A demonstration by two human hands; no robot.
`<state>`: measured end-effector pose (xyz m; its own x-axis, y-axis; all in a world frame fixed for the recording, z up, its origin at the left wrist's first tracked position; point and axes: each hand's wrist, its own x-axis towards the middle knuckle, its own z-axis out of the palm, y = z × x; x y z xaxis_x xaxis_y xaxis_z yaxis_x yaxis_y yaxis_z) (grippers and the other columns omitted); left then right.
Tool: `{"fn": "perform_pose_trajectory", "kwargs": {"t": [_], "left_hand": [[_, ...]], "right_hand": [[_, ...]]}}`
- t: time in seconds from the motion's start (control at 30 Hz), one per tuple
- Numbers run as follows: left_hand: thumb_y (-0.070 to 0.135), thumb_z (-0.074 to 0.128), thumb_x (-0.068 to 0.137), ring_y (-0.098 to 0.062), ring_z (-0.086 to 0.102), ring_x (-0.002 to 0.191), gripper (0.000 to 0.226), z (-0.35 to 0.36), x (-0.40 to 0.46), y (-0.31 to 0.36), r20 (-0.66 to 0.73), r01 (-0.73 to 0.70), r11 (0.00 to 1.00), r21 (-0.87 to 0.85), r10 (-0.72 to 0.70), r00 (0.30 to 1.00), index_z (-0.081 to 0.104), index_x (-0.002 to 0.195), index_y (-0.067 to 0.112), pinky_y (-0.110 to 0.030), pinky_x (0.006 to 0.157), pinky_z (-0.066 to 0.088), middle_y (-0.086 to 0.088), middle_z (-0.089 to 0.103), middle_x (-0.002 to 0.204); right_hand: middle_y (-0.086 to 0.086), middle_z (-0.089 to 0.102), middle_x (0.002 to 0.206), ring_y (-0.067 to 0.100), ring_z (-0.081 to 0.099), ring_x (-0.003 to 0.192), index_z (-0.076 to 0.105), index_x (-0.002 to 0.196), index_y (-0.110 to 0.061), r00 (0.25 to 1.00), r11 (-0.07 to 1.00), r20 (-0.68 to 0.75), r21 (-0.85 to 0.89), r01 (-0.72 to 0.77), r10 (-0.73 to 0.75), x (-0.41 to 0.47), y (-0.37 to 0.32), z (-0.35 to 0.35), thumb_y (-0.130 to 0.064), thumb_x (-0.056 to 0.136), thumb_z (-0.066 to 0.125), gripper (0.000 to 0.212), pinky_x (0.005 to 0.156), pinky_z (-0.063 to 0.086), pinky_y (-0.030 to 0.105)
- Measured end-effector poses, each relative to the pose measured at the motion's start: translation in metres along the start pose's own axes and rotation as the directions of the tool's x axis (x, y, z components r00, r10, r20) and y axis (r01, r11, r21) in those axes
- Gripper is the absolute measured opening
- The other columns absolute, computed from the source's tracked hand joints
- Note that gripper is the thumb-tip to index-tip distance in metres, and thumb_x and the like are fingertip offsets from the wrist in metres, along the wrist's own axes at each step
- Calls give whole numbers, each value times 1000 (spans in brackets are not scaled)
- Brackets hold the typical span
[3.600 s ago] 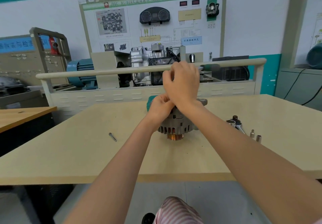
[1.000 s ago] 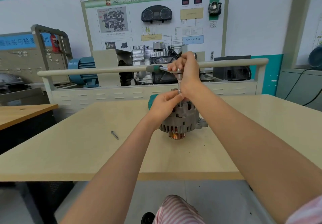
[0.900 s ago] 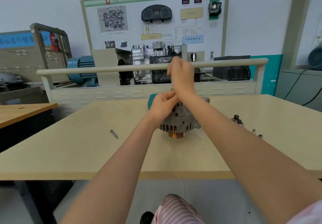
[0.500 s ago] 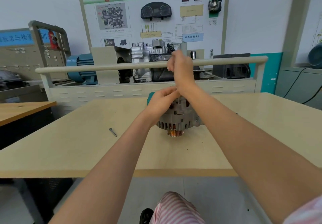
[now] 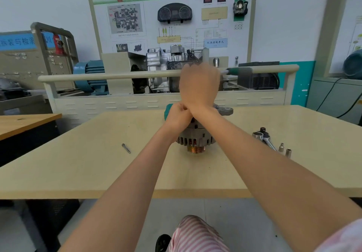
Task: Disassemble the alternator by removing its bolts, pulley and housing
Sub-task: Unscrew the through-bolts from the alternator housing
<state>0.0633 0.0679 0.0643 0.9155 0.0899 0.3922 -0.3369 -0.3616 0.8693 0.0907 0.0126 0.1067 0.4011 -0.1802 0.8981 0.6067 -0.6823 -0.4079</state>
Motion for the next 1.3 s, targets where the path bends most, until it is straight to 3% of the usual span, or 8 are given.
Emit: {"fn": "perform_pose_trajectory", "kwargs": {"t": [0.13, 0.27, 0.4, 0.5, 0.6, 0.77, 1.03, 1.3], "left_hand": [[27, 54, 94, -14, 61, 92, 16, 1, -5, 6, 75, -19, 999, -29, 21, 997, 68, 92, 33, -33, 85, 43, 10, 69, 86], [30, 55, 94, -16, 64, 99, 18, 0, -5, 5, 87, -32, 997, -68, 37, 996, 70, 88, 36, -36, 91, 45, 8, 73, 92], [24, 55, 94, -13, 62, 86, 15, 0, -3, 2, 42, -24, 999, -24, 25, 999, 70, 91, 25, -28, 77, 45, 9, 68, 79], [10, 49, 94, -14, 56, 77, 20, 0, 2, -1, -9, 14, 999, 41, -14, 1000, 61, 78, 17, -22, 64, 42, 1, 62, 74], [8, 45, 95, -9, 50, 69, 22, 0, 3, 0, -33, 39, 997, 71, -37, 999, 55, 77, 16, -19, 59, 40, 0, 57, 74], [11, 49, 94, -6, 52, 69, 26, 4, -1, 2, -19, -20, 999, 45, 21, 1000, 56, 72, 25, -20, 59, 37, 6, 59, 71], [32, 56, 93, -9, 61, 99, 30, 2, -3, 3, 49, -17, 999, -28, 18, 999, 65, 119, 19, -29, 87, 44, 8, 71, 99], [9, 51, 92, -8, 54, 69, 18, 1, -1, 0, -58, 24, 1000, 7, -24, 998, 60, 78, 16, -20, 58, 39, 3, 60, 70]], "right_hand": [[1, 35, 44, 15, 39, 47, 33, 42, -14, 888, 535, 310, 713, -453, 340, 27, 4, -9, -24, 98, 28, 57, 64, 38, 30], [2, 37, 35, 15, 41, 39, 35, 32, -15, 755, -3, 580, 794, -608, 304, 37, 12, -11, -26, 98, 23, 69, 65, 44, 28], [-1, 46, 46, 14, 45, 53, 44, 47, -9, 877, 484, 367, 733, -478, 311, 21, 0, -4, -15, 97, 30, 53, 58, 42, 18], [6, 50, 73, 19, 46, 74, 56, 72, -3, 999, 963, 27, 269, 18, -26, -3, 7, -1, -11, 91, 43, 24, 73, 39, 29], [9, 54, 89, 24, 46, 90, 61, 88, -5, 992, 983, -60, -153, 99, -109, -9, 8, -1, -19, 84, 45, 21, 93, 34, 34], [-5, 39, 61, 12, 39, 67, 40, 54, -15, 994, 965, 101, 250, -72, 48, 6, 3, -5, -20, 90, 44, 37, 69, 36, 29], [-3, 30, 41, 12, 38, 42, 29, 51, -18, 795, 227, 490, 780, -583, 357, 35, 7, -17, -14, 95, 32, 44, 60, 43, 22], [-1, 40, 62, 14, 38, 63, 41, 57, -13, 990, 930, 138, 363, -59, 9, 4, 0, -2, -13, 92, 44, 35, 62, 32, 32]]}}
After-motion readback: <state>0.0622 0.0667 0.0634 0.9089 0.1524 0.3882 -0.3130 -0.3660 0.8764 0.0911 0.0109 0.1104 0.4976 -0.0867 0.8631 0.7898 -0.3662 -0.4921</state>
